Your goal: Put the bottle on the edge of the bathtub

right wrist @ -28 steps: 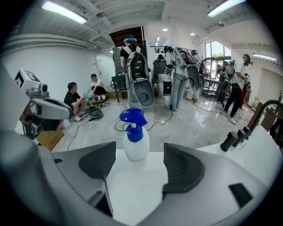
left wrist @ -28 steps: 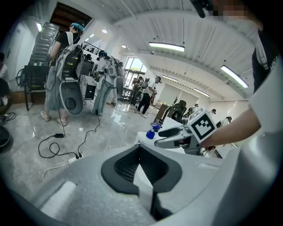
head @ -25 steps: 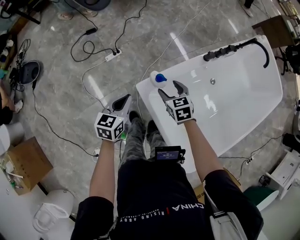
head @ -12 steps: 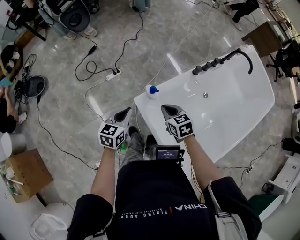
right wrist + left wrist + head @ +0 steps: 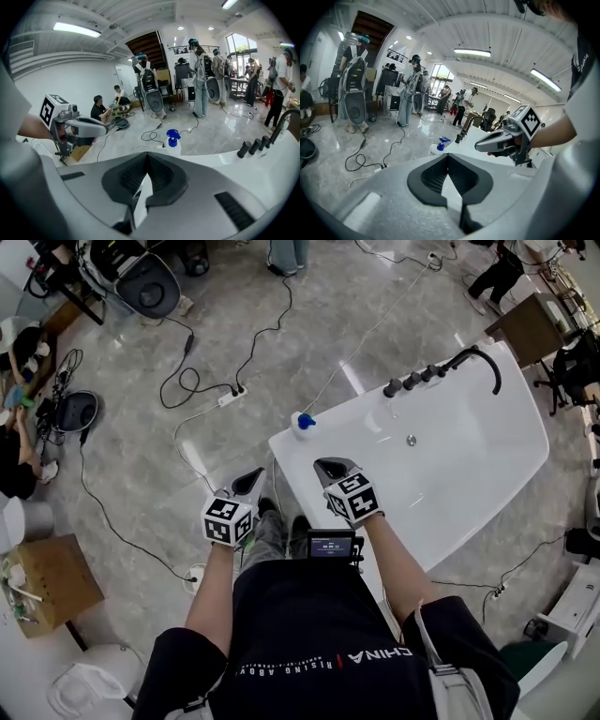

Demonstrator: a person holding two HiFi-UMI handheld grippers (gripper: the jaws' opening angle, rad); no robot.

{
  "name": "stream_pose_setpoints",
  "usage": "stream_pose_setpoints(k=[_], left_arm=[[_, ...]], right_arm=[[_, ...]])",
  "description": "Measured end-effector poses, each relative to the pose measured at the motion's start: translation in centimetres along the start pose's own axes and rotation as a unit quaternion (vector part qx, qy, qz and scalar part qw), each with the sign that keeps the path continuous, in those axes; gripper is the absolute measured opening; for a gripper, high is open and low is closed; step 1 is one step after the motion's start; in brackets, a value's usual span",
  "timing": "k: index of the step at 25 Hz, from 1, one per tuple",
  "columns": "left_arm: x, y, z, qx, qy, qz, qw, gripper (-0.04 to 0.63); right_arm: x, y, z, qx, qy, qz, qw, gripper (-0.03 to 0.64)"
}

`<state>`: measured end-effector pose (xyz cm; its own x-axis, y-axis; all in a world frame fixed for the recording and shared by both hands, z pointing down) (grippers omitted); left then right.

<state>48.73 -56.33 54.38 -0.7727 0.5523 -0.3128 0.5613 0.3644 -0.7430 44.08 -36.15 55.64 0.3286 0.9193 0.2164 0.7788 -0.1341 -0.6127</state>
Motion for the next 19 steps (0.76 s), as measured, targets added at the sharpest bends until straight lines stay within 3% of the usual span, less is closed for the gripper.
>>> stream_pose_setpoints(k=[19], left_arm=[[1.6, -0.2, 0.4, 0.017, 0.002, 0.027, 0.9995, 0.009]], right_arm=[[0.5, -0.1, 1.1, 0.003, 0.009, 0.004, 1.000, 0.009]])
Point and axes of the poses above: the fingertips, and each gripper's own axes: z backward along the fingers, x to its right, y out of its top, the point moved 7 cm from there along z, backward along the fingers, and after that the axes turned 7 degrees about -x, right-handed, at the moved point
